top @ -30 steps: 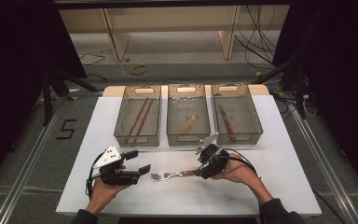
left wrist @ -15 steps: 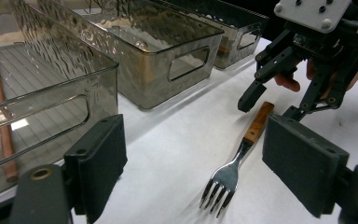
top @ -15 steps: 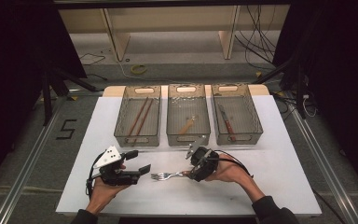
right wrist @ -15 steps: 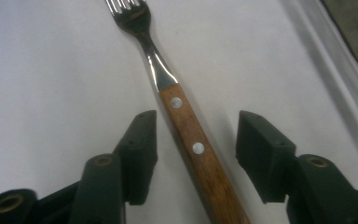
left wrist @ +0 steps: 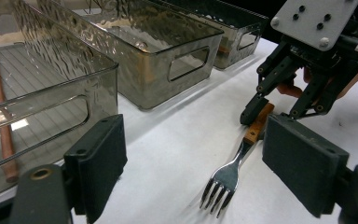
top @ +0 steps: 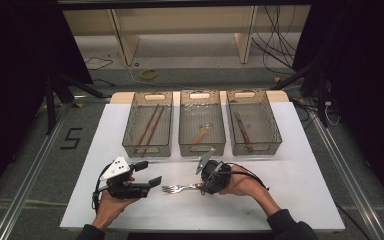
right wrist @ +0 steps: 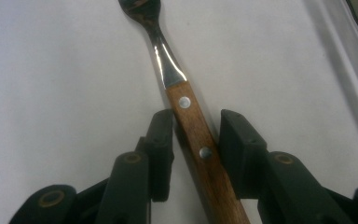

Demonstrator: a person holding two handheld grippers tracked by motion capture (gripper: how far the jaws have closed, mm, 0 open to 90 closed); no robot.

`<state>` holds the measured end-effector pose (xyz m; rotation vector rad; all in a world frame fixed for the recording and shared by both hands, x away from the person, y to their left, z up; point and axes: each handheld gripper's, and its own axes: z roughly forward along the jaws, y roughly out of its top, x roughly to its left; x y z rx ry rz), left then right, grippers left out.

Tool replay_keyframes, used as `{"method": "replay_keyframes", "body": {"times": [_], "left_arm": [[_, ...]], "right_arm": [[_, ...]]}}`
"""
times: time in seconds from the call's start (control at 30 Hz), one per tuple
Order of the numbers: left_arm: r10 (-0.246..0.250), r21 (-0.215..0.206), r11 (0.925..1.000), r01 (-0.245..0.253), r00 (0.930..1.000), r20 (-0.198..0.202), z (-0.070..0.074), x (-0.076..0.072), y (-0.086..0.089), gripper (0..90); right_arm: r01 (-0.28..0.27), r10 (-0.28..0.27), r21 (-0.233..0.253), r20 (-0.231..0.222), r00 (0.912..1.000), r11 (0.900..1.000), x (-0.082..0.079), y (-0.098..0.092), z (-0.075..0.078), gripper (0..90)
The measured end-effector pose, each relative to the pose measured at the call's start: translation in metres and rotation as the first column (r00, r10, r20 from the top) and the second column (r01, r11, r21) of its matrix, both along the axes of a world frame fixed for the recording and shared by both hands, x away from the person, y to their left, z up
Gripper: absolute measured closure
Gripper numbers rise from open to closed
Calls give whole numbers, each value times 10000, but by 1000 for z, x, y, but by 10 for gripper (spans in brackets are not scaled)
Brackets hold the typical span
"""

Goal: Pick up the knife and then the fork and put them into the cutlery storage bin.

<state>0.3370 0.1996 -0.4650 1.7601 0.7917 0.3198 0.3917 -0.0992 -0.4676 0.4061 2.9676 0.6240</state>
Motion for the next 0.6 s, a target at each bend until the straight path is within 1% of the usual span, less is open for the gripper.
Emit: {"method": "replay_keyframes", "body": {"times": [0.07,0.2,0.27,0.33,0.43,0.47,0.5,0.6], "left_arm": [[-6,-2,10000,6,10000,2,0,0,0,208],[-5,-7,10000,5,10000,2,0,0,0,208],[-1,12,10000,1,10000,1,0,0,0,208],[-7,12,10000,7,10000,-1,0,0,0,208],[-8,9,10000,8,10000,0,0,0,0,208],[-9,9,10000,9,10000,1,0,0,0,208],[-6,7,10000,6,10000,3,0,0,0,208],[-2,19,10000,2,10000,0,0,0,0,208]], "right_arm": [[-120,121,-55,151,9998,9999,-1,1,0,667],[-292,294,-149,155,9994,9995,-3,1,0,694],[-314,315,-186,59,9995,9993,-4,1,1,704],[-470,472,-180,111,9988,9987,-4,1,1,717],[-607,609,-262,62,9981,9978,-5,1,1,736],[-738,740,-255,41,9973,9969,-5,1,2,745],[-746,746,-283,-37,9972,9968,-5,1,2,753],[-921,920,-339,-26,9958,9952,-6,1,2,768]]}}
